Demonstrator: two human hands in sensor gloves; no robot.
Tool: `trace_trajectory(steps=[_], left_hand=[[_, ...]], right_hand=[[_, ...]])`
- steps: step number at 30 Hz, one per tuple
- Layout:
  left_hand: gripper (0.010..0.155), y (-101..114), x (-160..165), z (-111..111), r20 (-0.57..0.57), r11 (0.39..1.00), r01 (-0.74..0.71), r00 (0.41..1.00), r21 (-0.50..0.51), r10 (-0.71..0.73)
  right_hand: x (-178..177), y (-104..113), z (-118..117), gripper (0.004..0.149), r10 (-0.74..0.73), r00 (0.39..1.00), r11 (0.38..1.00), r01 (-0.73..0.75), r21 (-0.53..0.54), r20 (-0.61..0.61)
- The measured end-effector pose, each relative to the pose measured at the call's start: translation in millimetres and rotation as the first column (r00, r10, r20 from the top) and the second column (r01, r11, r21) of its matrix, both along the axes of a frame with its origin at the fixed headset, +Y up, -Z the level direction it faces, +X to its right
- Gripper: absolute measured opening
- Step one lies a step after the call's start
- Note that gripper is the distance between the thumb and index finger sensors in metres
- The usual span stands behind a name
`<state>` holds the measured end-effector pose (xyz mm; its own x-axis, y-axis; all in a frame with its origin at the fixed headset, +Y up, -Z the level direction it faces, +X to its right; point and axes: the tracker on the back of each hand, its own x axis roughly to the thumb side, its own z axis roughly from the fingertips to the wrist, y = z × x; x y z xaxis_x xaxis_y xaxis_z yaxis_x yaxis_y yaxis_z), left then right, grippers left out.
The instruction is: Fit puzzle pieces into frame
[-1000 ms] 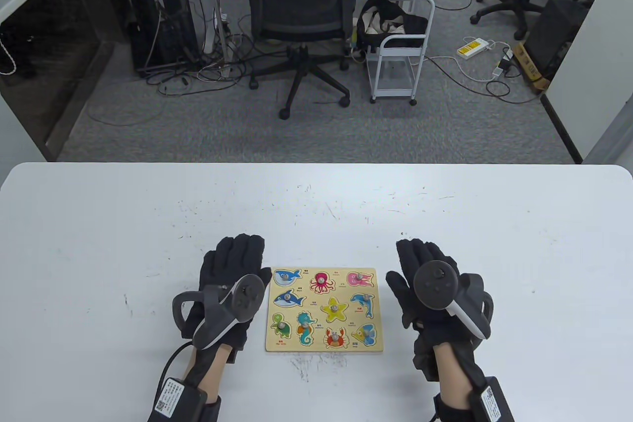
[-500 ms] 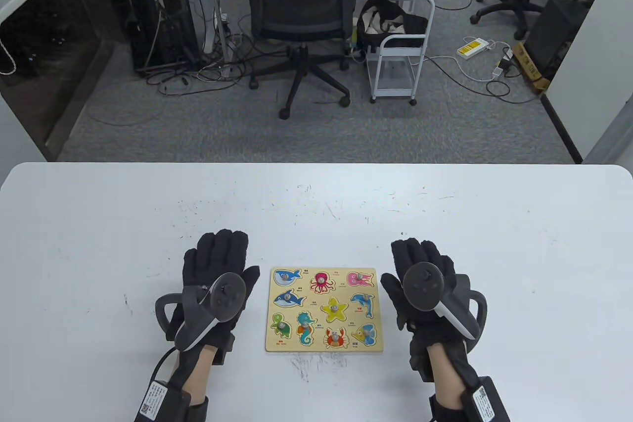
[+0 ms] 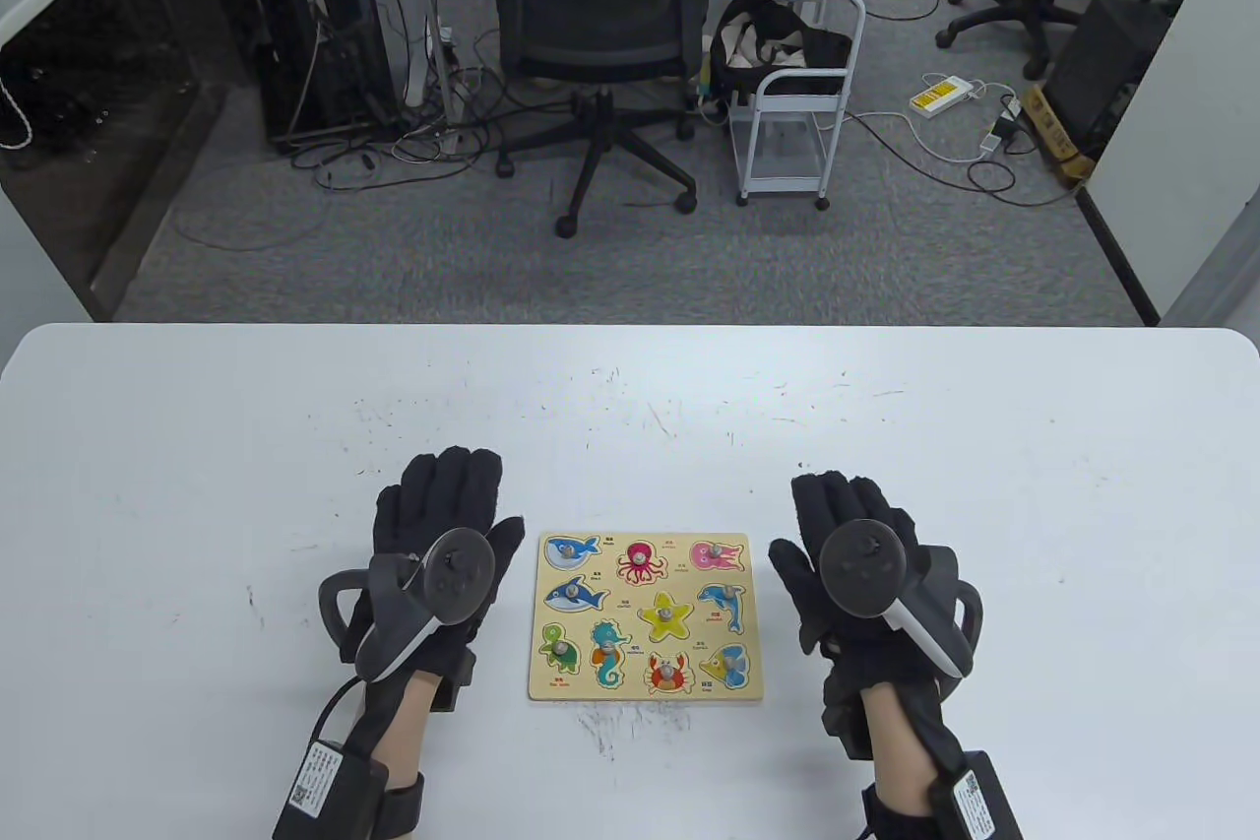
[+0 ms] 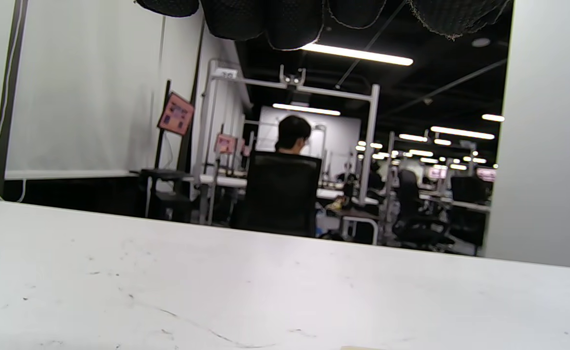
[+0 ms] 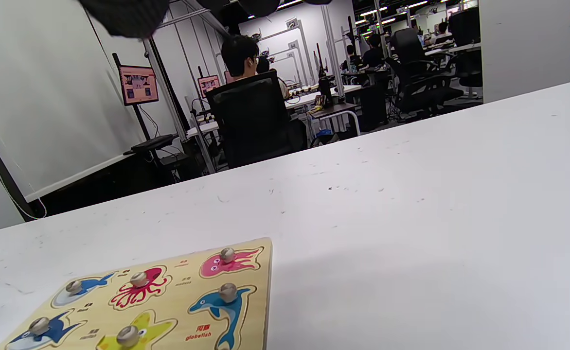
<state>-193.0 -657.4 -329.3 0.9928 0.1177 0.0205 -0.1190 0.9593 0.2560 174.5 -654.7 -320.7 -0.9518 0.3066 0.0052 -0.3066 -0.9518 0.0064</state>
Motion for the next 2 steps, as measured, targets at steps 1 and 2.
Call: trace_trajectory(steps=[1,2], left_hand=[[0.072,-0.1,0.0,0.1,-0.003,1.000,0.004,1.000,0.000,-0.004],[0.072,0.1,0.3,0.4,-0.005,1.000,0.013,1.000,0.000,-0.013]], right_hand=[[-0.7,-0.3,-0.2,0.070,0.003,1.000,1.000,-0.003,0.000,-0.001],[-1.1,-0.4,-0.3,0.070,0.005,1.000,1.000,-0.005,0.000,-0.002]])
